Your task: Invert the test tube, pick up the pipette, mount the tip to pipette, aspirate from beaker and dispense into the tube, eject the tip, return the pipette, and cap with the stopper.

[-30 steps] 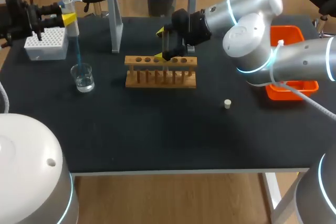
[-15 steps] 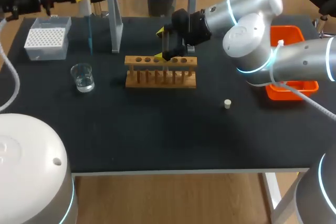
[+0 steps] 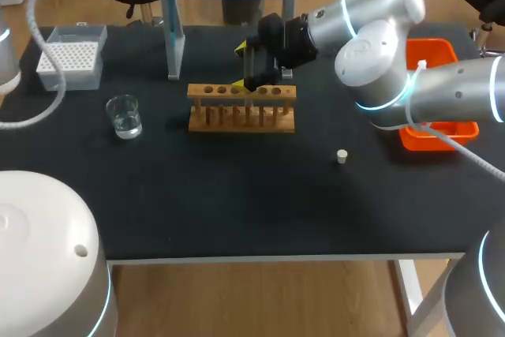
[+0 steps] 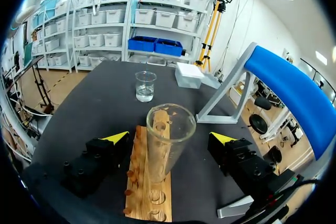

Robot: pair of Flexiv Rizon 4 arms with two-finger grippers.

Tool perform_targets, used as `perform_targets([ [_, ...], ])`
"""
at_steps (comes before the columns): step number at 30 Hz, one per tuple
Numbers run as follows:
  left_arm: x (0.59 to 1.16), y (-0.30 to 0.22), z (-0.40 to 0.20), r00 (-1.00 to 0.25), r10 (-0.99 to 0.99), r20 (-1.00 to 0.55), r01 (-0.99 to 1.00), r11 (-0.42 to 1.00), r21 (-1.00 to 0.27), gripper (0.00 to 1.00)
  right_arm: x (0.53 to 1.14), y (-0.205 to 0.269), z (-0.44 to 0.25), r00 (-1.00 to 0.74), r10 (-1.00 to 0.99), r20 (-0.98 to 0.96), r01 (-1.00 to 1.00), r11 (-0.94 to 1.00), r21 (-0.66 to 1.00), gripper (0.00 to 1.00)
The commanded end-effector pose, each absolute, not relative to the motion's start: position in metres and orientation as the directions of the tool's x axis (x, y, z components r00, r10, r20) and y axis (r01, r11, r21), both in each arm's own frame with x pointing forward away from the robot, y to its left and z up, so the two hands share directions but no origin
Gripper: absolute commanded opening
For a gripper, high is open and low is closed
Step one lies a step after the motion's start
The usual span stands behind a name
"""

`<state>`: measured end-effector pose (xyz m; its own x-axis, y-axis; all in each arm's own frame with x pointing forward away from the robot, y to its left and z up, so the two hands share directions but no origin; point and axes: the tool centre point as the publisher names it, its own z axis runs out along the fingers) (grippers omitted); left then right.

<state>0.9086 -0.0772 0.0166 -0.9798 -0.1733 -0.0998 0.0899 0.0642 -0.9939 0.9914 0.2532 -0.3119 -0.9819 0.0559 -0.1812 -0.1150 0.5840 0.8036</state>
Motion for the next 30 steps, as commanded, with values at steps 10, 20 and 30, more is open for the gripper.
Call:
perform_targets([
  [10, 0.927, -0.113, 0.023, -0.990, -0.106, -0.093, 0.087, 0.066, -0.994, 0.00, 0.995, 0.252, -0.311, -0.991, 0.022, -0.133, -0.098, 0.556, 0.825, 1.00],
  [20, 0.928, -0.122, 0.023, -0.993, -0.081, -0.086, 0.081, 0.065, -0.995, 0.00, 1.000, 0.250, -0.310, -0.991, 0.017, -0.136, -0.104, 0.556, 0.825, 1.00],
  [30, 0.934, -0.131, 0.026, -0.994, -0.071, -0.083, 0.079, 0.061, -0.995, 0.00, 1.001, 0.249, -0.309, -0.990, 0.026, -0.142, -0.104, 0.551, 0.828, 1.00],
])
